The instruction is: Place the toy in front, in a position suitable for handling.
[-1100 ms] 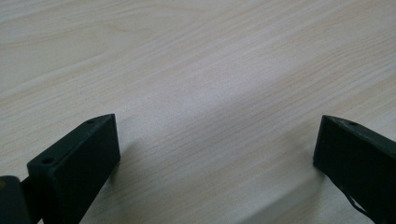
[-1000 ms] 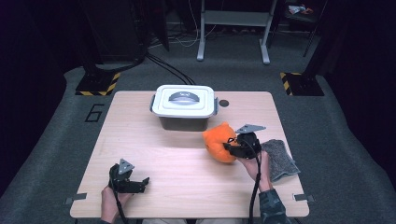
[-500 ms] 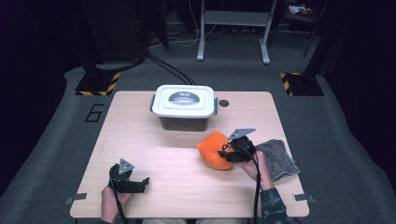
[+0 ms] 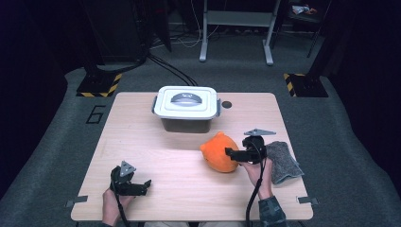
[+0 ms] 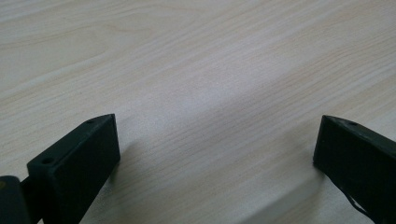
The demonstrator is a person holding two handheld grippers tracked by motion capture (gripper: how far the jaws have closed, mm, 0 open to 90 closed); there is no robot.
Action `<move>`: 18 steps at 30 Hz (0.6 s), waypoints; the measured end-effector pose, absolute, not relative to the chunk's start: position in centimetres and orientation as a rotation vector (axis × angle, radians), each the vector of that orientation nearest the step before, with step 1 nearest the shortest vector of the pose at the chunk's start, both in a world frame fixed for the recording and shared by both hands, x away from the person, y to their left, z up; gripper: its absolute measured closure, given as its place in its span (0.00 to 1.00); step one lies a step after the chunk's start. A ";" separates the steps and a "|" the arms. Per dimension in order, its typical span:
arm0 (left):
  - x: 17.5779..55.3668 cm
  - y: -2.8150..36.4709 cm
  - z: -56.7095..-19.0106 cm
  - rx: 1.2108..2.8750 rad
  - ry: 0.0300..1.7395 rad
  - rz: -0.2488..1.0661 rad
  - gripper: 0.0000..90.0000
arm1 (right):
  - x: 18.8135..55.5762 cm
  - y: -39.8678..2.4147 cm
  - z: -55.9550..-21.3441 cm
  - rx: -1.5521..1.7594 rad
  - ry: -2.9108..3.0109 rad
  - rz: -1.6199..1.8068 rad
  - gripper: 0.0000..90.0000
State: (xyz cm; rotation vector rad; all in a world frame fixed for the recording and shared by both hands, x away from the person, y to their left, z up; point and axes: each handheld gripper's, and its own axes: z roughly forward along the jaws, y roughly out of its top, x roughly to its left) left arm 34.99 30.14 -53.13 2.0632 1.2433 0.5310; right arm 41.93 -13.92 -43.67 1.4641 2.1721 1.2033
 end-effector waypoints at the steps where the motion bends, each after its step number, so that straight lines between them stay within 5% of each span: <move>1: 35.0 30.1 -53.1 2.063 1.244 0.531 0.00 | 41.9 -13.9 -43.8 1.474 2.164 1.209 0.15; 8: 35.0 30.1 -53.1 2.064 1.244 0.531 0.00 | 41.9 -12.8 -45.0 1.557 2.173 1.174 0.18; 18: 35.0 30.1 -53.2 2.061 1.244 0.534 0.00 | 42.3 -13.7 -46.6 1.578 2.202 1.138 0.60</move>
